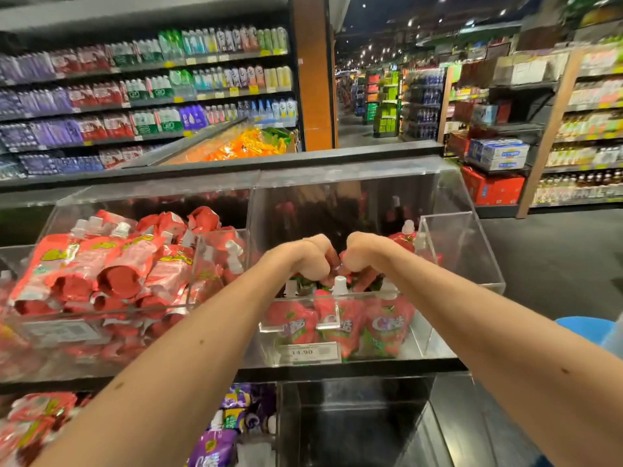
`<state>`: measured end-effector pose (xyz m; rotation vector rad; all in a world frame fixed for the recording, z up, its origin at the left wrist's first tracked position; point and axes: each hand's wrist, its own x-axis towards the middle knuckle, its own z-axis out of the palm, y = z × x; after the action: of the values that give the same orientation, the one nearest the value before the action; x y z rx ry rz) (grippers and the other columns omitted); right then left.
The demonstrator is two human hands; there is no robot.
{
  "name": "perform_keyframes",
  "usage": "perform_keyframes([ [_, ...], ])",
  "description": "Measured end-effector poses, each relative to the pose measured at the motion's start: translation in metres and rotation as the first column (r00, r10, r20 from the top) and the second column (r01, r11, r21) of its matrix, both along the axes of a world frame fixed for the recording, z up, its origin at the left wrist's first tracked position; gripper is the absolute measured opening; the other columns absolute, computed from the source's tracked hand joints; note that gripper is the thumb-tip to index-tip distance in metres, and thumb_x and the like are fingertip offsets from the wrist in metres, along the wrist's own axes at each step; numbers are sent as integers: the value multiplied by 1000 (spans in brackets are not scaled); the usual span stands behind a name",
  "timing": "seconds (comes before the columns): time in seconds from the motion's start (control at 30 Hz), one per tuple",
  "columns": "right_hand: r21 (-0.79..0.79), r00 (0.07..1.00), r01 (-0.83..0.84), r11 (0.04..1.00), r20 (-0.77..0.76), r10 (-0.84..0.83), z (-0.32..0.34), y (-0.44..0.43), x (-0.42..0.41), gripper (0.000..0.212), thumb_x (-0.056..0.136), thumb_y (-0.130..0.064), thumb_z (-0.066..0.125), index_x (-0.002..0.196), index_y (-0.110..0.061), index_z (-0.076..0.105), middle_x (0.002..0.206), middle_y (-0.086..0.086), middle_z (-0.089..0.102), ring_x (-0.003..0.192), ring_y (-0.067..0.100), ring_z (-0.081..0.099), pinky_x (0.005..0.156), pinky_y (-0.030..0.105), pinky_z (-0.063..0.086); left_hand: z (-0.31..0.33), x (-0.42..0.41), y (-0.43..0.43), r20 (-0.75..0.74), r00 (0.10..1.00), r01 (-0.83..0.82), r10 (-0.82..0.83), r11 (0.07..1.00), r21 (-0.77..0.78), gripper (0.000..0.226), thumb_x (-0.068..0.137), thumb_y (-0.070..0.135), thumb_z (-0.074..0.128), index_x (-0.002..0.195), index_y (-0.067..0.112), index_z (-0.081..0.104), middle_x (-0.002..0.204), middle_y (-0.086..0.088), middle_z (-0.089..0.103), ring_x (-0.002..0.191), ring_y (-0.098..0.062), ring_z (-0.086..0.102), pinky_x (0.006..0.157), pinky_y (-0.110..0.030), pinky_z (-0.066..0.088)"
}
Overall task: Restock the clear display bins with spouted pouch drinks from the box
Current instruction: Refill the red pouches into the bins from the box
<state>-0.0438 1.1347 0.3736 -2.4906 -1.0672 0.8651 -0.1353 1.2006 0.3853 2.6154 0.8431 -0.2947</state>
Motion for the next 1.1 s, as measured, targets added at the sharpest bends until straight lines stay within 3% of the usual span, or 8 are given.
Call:
perform_keyframes([
  [0.2,-25,999,-36,999,29,37,-5,1,1,23,98,-8,57,115,7,63,108,20,71,100,30,72,92,40,57,-1,4,-1,-99,992,74,-73,997,9,42,94,2,57,135,9,59,111,-2,61,97,-18,54,81,-27,43],
  [0.3,-71,988,-75,995,130,84,1,-5,-2,12,100,-12,56,103,-1,61,86,11,67,90,25,69,87,31,56,-4,0,-1,-98,993,74,-73,997,10,44,95,3,54,138,14,58,116,-1,62,98,-19,55,85,-30,46],
  [0.43,53,974,-59,997,222,46,8,-14,-8,22,96,-23,64,103,-3,60,94,12,65,95,29,68,88,38,57,4,-20,-8,148,989,-28,12,994,109,40,96,7,53,131,22,64,126,-6,64,109,-24,60,90,-33,51],
  [0.53,422,955,-28,906,279,-100,20,-26,-20,28,93,-28,64,112,-7,66,111,14,68,101,31,66,87,42,56,27,-49,-27,477,879,-68,17,994,89,29,99,13,54,122,21,70,121,-4,69,101,-13,62,84,-25,48],
  [0.63,661,931,-115,741,331,-152,30,-60,-58,22,93,-26,61,107,-15,72,106,11,73,100,29,67,87,43,55,41,-93,-51,727,687,-63,-20,994,88,19,94,19,64,109,24,75,100,3,74,79,3,62,74,-11,46],
  [0.8,867,903,-213,451,350,-247,-25,-154,-153,15,84,-25,63,88,-14,73,84,-2,71,76,15,64,72,33,52,-3,-167,-108,907,410,114,-98,992,56,14,89,18,70,98,30,72,78,13,68,63,1,58,63,-12,44],
  [0.97,832,904,227,505,13,-428,-136,-271,-215,13,86,-30,67,78,-19,69,72,-10,65,68,5,61,63,16,46,-114,-193,-193,907,416,401,61,883,-244,25,86,9,69,99,30,69,82,16,69,73,1,62,71,-12,47],
  [1.1,616,674,645,452,-181,-716,-214,-385,-252,22,87,-35,68,67,-28,63,67,-5,65,66,3,58,64,26,43,-191,-178,-280,791,611,548,45,696,-463,21,82,15,64,97,29,70,81,17,71,74,3,64,70,-14,47],
])
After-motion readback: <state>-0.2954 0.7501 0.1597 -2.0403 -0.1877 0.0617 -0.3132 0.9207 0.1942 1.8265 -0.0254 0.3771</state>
